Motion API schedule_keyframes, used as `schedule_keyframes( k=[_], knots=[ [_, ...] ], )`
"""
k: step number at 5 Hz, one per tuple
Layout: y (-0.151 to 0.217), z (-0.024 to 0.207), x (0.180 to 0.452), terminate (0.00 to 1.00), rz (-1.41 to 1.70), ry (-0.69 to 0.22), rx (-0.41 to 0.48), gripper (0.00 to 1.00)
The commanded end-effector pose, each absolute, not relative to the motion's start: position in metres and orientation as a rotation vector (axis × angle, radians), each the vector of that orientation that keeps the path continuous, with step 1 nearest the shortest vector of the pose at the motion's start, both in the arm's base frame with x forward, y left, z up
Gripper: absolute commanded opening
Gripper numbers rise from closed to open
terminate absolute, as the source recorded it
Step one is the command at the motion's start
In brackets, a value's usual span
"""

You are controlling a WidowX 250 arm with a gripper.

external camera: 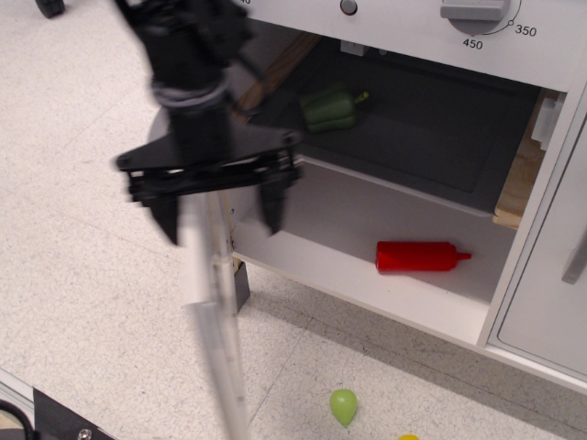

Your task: Close oven

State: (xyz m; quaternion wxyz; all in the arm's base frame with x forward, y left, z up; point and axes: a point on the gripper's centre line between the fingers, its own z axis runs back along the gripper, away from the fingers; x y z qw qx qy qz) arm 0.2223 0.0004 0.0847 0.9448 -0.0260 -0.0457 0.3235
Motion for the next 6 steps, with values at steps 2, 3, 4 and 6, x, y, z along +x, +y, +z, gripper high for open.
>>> schedule_keyframes(
  k=[2,3,4,6],
  knots=[
    [-0.046,0.112,0.315,0.0,0.881,-0.257,-0.076,1.0],
    [-0.053,0.123,0.325,0.0,0.922,-0.317,-0.08,1.0],
    [-0.064,0.145,0.322,0.0,0.864,-0.331,-0.112,1.0],
    [-0.039,0.163,0.25,0.0,0.552,-0.212,-0.132,1.0]
  ],
)
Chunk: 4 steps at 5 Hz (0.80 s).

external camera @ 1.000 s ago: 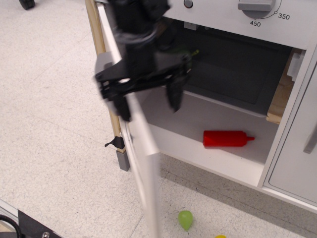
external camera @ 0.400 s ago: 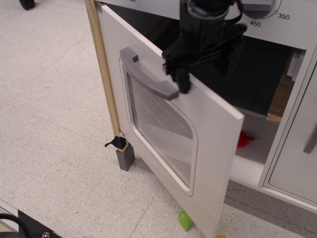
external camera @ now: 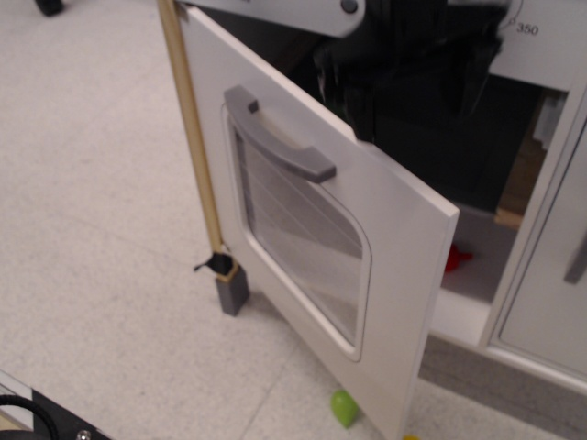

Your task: Close oven

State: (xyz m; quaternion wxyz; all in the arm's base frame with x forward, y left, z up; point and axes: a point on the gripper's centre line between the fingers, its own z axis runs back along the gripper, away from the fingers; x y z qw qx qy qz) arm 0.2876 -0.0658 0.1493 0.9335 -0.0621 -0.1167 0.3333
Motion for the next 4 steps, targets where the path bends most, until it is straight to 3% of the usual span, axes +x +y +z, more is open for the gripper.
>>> schedule_keyframes(
  k=[1,2,4],
  knots=[
    [-0.015,0.15,0.222,0.0,0.457,-0.148,-0.098,1.0],
    [-0.006,0.121,0.207,0.0,0.391,-0.179,-0.044,1.0],
    [-0.031,0.059,0.223,0.0,0.288,-0.185,-0.004,1.0]
  ],
)
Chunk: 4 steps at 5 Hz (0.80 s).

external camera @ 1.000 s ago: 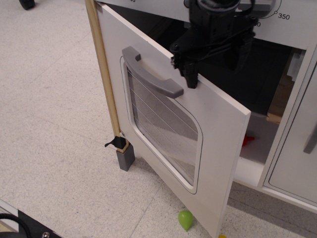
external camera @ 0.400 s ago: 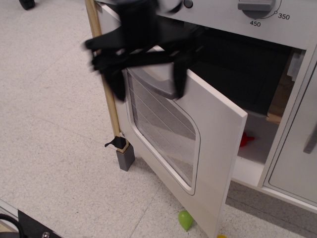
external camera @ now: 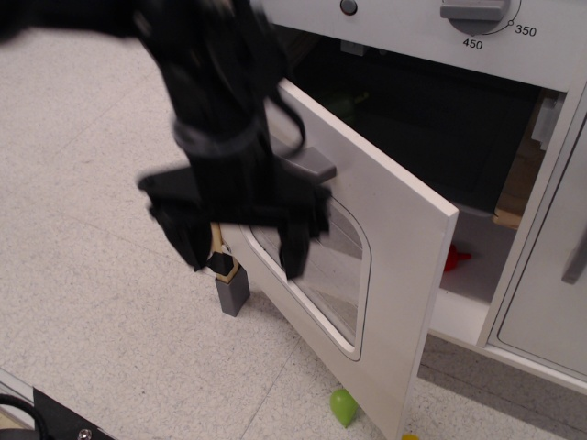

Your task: Close oven

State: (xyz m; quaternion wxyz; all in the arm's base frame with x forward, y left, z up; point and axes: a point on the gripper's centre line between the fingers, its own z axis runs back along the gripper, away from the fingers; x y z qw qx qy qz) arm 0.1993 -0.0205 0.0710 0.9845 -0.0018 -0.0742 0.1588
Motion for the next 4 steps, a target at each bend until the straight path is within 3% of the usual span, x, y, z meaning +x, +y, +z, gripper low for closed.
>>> schedule_keyframes(
  k=[1,4],
  knots=[
    [-0.044,0.041,0.243,0.0,0.306,-0.21,-0.011,1.0],
    [-0.07,0.041,0.3,0.0,0.41,-0.226,-0.042,1.0]
  ],
)
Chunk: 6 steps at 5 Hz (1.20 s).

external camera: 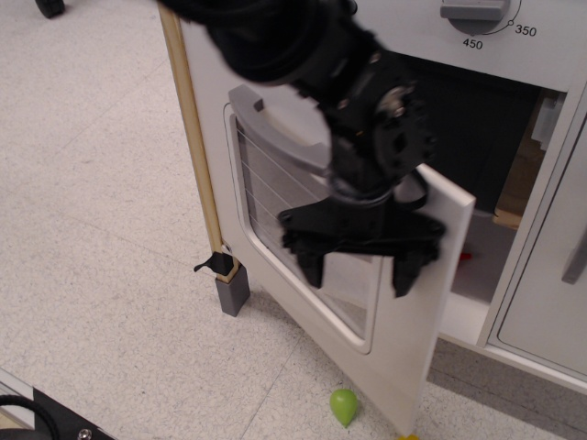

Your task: Close oven

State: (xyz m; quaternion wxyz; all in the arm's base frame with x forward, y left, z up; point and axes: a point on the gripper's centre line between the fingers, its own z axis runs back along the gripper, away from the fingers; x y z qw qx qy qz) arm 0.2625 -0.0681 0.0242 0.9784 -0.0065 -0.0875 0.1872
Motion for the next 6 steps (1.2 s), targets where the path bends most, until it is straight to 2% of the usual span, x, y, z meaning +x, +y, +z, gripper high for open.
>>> schedule_keyframes(
  k=[1,2,4,6],
  knots=[
    [-0.074,0.042,0.327,0.0,0.483,-0.287,-0.062,1.0],
    [-0.074,0.039,0.351,0.0,0.571,-0.298,-0.082,1.0],
    [-0.076,0.037,0.38,0.0,0.604,-0.322,-0.094,1.0],
    [-0.073,0.038,0.386,0.0,0.621,-0.341,-0.098,1.0]
  ],
)
